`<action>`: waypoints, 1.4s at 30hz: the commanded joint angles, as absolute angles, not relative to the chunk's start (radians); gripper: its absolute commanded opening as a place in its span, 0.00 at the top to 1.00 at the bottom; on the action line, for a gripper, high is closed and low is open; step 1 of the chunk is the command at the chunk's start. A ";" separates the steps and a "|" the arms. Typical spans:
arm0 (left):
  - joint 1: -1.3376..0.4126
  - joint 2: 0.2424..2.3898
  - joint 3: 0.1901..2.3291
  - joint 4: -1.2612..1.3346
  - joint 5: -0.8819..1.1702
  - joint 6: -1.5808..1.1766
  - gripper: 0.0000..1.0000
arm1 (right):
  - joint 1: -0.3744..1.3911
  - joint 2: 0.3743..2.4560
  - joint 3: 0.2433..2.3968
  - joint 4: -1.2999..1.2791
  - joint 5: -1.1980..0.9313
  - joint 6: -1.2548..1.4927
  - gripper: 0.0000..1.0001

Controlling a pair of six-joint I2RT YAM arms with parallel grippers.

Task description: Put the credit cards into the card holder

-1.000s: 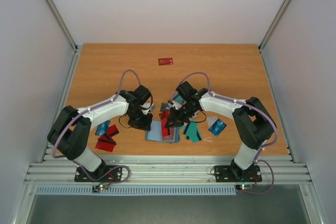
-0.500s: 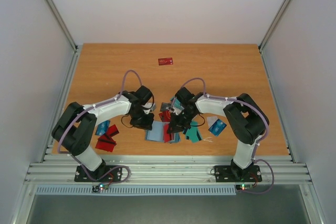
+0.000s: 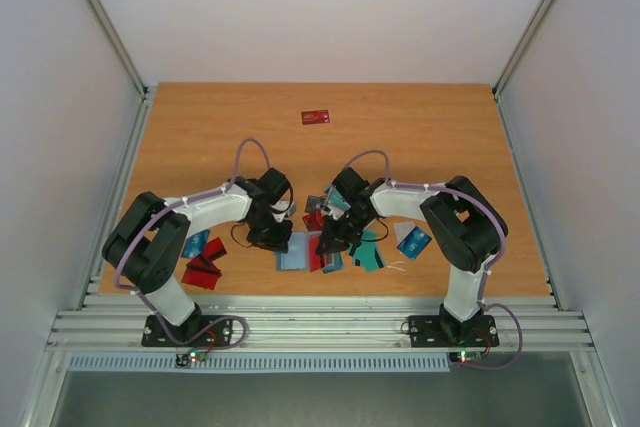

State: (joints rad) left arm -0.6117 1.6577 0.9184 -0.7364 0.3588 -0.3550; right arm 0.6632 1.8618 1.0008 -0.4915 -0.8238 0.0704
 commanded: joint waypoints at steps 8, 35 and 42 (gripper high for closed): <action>-0.611 1.687 0.896 -0.719 0.318 -0.368 0.90 | 0.676 1.766 0.989 -0.479 -0.756 0.055 0.99; -0.610 1.636 0.926 -0.794 0.321 -0.347 0.88 | 0.676 1.804 0.837 -0.069 -0.733 0.278 0.99; -0.610 1.572 0.983 -0.865 0.286 -0.357 0.68 | 0.676 1.810 0.827 -0.035 -0.753 0.287 0.99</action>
State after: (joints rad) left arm -0.6102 1.6310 0.9321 -0.7979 0.3195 -0.3569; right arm 0.6682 1.8004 0.8417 -0.0910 -0.7753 0.2695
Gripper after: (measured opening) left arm 0.248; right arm 0.016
